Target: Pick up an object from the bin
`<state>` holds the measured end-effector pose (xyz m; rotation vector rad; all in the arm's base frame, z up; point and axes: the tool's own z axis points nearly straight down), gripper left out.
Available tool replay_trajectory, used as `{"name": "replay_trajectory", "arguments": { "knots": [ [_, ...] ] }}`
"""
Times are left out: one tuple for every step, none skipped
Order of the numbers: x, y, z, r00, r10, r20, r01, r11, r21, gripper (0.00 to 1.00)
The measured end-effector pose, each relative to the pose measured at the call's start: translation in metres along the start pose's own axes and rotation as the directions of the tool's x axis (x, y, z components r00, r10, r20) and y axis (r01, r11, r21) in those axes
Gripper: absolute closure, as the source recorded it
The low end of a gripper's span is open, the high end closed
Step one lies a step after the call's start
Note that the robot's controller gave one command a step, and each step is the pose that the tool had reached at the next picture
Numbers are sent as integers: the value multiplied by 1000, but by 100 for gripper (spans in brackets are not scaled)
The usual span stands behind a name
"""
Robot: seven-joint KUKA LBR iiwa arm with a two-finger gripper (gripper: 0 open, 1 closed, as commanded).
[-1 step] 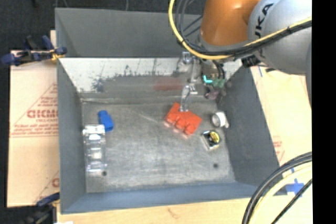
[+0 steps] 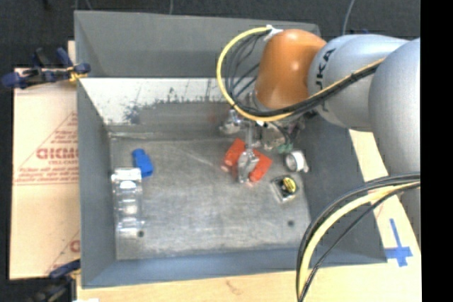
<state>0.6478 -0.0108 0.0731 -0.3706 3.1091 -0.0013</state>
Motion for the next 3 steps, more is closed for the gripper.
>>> {"name": "replay_trajectory", "arguments": {
  "knots": [
    [23,-28,-2,998,-56,5,56,998,1,0],
    [22,-28,-4,998,-55,7,55,998,1,100],
    [35,-37,-140,974,-226,1,226,974,3,100]
  ]
}}
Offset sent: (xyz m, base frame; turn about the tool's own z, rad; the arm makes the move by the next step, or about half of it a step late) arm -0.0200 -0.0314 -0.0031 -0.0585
